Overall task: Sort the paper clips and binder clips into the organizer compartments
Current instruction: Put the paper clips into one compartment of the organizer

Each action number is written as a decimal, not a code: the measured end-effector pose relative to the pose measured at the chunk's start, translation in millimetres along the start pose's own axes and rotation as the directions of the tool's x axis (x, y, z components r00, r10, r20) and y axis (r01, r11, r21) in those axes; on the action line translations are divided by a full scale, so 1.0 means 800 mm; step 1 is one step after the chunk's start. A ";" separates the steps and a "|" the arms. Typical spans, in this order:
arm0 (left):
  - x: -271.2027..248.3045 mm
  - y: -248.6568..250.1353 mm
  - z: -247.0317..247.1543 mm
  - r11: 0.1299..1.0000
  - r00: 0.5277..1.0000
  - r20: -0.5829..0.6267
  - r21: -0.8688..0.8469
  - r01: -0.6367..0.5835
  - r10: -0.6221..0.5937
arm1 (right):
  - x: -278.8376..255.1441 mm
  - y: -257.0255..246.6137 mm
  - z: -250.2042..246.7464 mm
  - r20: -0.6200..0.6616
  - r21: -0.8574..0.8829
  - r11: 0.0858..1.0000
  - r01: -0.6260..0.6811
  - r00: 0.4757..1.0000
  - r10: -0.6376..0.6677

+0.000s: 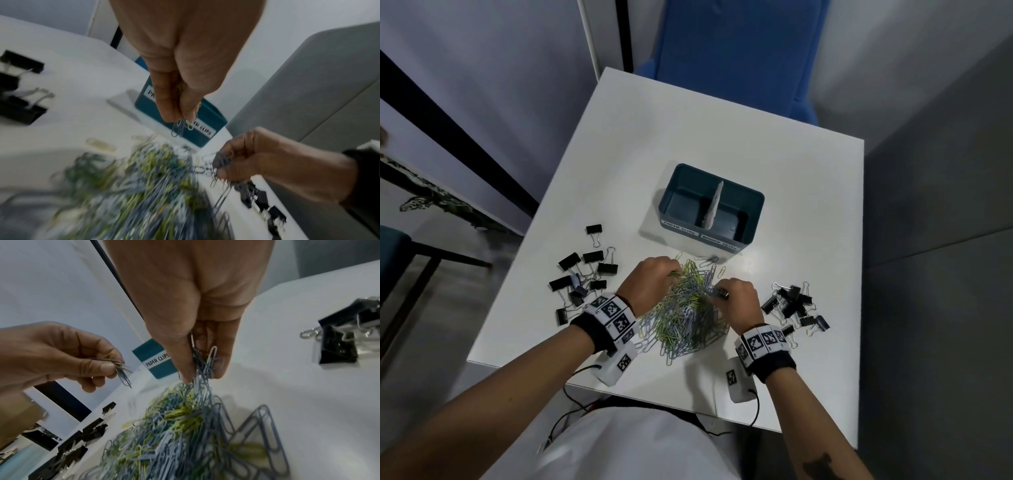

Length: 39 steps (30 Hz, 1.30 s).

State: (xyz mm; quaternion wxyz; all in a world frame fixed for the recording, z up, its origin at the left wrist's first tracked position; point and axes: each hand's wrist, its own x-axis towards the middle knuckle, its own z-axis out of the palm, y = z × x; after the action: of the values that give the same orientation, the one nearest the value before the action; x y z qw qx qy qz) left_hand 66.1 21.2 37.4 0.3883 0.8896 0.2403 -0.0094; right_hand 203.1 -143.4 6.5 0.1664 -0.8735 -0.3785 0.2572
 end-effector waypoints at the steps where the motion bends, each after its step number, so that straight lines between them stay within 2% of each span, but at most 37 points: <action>1: 0.003 0.007 -0.009 1.000 1.000 -0.006 -0.007 -0.012 0.012 | -0.002 0.000 -0.006 0.000 -0.006 1.000 0.009 1.000 -0.009; 5: 0.028 0.031 -0.053 0.997 0.994 -0.089 -0.040 -0.063 0.059 | -0.007 -0.005 -0.031 -0.036 -0.021 0.999 0.043 0.998 -0.043; 11: 0.111 0.058 -0.103 0.994 0.970 -0.225 -0.023 -0.105 0.097 | 0.003 -0.033 -0.079 -0.148 0.013 0.994 0.105 0.984 -0.102; 15: 0.128 0.050 -0.099 0.999 0.984 -0.173 0.023 -0.036 0.039 | 0.030 -0.063 -0.118 -0.184 0.032 0.987 0.155 0.972 -0.147; 18: 0.105 0.034 -0.084 0.993 0.960 -0.280 0.112 0.044 -0.011 | 0.063 -0.094 -0.147 -0.237 0.051 0.981 0.186 0.957 -0.169; 20: 0.085 0.017 -0.065 0.984 0.957 -0.287 0.154 0.090 -0.043 | 0.091 -0.113 -0.157 -0.246 0.036 0.982 0.185 0.954 -0.170; 25: 0.052 -0.020 -0.003 0.950 0.982 -0.068 0.247 0.189 -0.177 | 0.139 -0.141 -0.150 -0.169 0.033 0.990 0.136 0.977 -0.129; 28: 0.049 -0.033 0.028 0.923 0.974 0.061 0.336 0.186 -0.219 | 0.122 -0.131 -0.140 -0.219 0.045 0.989 0.140 0.968 -0.127; 31: 0.050 -0.038 0.047 0.941 0.973 0.105 0.296 0.167 -0.206 | 0.076 -0.101 -0.105 -0.221 0.069 0.992 0.108 0.971 -0.090; 35: 0.053 -0.032 0.066 0.925 0.964 0.193 0.366 0.104 -0.185 | 0.011 -0.044 -0.030 -0.071 -0.036 0.998 -0.052 0.996 0.049; 37: 0.052 -0.029 0.074 0.898 0.949 0.270 0.438 0.031 -0.165 | -0.001 -0.013 -0.006 0.060 -0.095 0.982 -0.163 0.984 0.169; 39: 0.045 -0.028 0.077 0.886 0.920 0.367 0.462 -0.051 -0.138 | -0.004 0.010 0.006 0.134 -0.148 0.969 -0.200 0.966 0.220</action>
State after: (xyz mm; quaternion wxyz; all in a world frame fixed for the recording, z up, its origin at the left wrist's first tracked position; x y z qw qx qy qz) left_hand 98.3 6.7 -28.1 0.2049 0.9305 0.1694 -0.2519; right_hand 203.2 -150.7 -0.4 0.0509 -0.8961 -0.3112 0.3123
